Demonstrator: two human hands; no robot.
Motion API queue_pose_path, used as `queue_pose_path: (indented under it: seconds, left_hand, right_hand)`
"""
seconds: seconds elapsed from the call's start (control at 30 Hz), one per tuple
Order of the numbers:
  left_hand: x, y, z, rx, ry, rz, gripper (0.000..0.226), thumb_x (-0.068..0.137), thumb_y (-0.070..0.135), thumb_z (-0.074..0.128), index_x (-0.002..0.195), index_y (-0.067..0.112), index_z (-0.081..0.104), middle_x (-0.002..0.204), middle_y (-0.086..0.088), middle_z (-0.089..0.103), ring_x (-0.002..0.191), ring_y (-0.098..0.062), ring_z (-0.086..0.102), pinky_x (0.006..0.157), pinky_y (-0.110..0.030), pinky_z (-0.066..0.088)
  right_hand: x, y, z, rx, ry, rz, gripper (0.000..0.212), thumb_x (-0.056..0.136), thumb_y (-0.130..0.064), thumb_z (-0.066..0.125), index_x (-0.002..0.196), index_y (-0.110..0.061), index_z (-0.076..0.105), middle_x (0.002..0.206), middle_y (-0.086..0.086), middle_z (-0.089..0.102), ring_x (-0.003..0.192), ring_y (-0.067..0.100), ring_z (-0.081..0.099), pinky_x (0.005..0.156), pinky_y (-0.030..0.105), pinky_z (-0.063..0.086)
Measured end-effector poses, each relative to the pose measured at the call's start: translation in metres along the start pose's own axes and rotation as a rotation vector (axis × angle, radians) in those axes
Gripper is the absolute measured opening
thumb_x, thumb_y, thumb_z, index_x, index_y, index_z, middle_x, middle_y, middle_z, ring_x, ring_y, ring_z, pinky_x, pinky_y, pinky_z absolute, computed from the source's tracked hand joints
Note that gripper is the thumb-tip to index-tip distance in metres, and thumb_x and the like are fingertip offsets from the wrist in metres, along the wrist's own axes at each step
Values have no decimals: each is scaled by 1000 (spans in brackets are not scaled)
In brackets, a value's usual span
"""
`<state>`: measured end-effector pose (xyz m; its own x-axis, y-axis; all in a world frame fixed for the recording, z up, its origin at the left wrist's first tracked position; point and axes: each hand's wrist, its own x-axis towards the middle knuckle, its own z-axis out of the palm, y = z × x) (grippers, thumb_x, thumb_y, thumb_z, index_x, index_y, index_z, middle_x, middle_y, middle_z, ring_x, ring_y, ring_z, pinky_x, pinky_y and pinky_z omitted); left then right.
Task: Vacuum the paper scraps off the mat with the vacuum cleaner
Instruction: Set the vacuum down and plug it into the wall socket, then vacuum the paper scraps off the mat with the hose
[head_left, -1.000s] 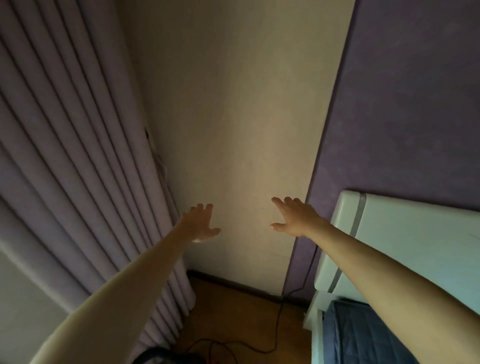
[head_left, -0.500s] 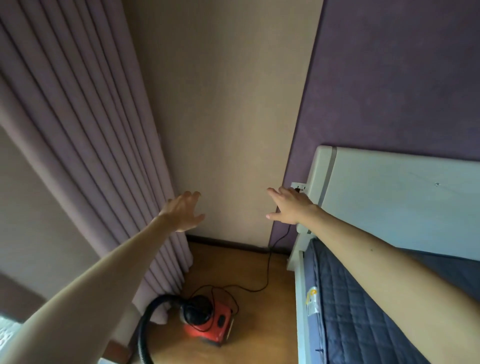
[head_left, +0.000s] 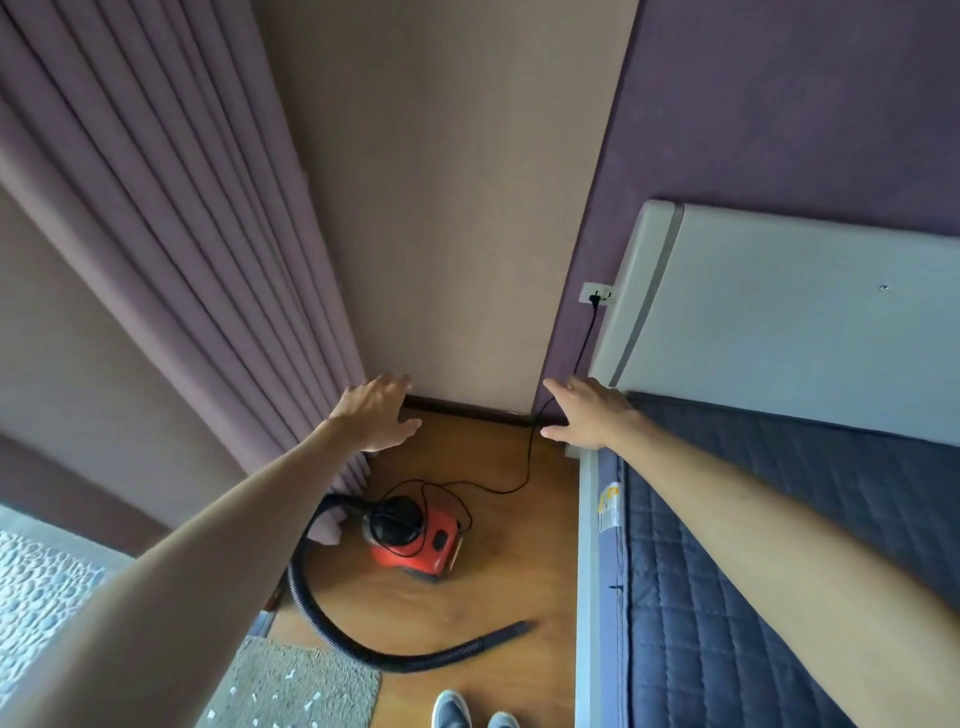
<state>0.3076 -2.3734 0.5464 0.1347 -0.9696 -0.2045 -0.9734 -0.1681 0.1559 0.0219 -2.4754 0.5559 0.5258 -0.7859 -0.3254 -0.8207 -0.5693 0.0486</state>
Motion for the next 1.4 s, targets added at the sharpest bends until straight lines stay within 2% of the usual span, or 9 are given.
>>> queue_pose_path:
  seconds: [0.13,0.3,0.43,0.6,0.73,0.87,1.17,1.4]
  left_hand:
    - [-7,6,30,21,-60,-12,65,91,49,58,145,18,38,137,-7,53,121,-28,56,98,-46,47]
    - [-19,5,78,-26,-126,-33,60,86,49,62,135,19,44,117,-3,62,104,-26,63,87,-47,53]
    - [-37,4,121,-17,-203,-67,63,89,48,61,140,17,42,129,-7,56,116,-29,58,92,-45,50]
    - [-50,2,175,-29,-291,-101,60,87,48,61,136,17,44,127,-10,57,118,-31,56,96,-46,48]
    - [-61,-6,217,-59,-369,-90,60,87,47,60,136,18,42,133,-8,55,121,-30,55,95,-45,49]
    - [-70,-21,260,-73,-418,-76,64,87,52,60,139,19,40,136,-6,55,123,-29,54,97,-43,48]
    - [-75,-61,366,-110,-540,-32,60,88,51,60,133,15,43,125,-9,59,107,-28,60,88,-42,52]
    - [-62,-89,442,-71,-597,12,63,91,53,57,139,16,39,127,-7,56,110,-24,58,89,-41,51]
  right_hand:
    - [-5,2,29,72,-35,3,71,91,-54,57,145,-18,29,133,13,50,122,34,49,87,45,47]
    - [-7,3,69,133,-92,1,73,90,-54,58,147,-19,28,139,14,46,127,35,46,96,48,47]
    - [-10,0,107,177,-145,-19,71,91,-53,57,145,-18,29,138,14,47,126,33,47,91,46,47]
    - [-17,-9,163,289,-271,9,70,94,-47,57,149,-18,24,143,14,41,130,33,43,93,44,43]
    - [-24,-21,206,257,-327,5,64,92,-51,56,141,-18,30,131,11,49,120,32,48,80,39,44]
    - [-30,-42,254,250,-405,-2,64,91,-53,56,140,-18,32,132,11,48,119,33,49,85,42,48]
    - [-28,-83,364,328,-529,49,72,92,-54,53,148,-19,25,145,10,43,129,32,46,96,43,47]
    - [-15,-103,445,366,-605,86,64,92,-55,53,140,-20,31,134,9,50,122,31,50,92,42,50]
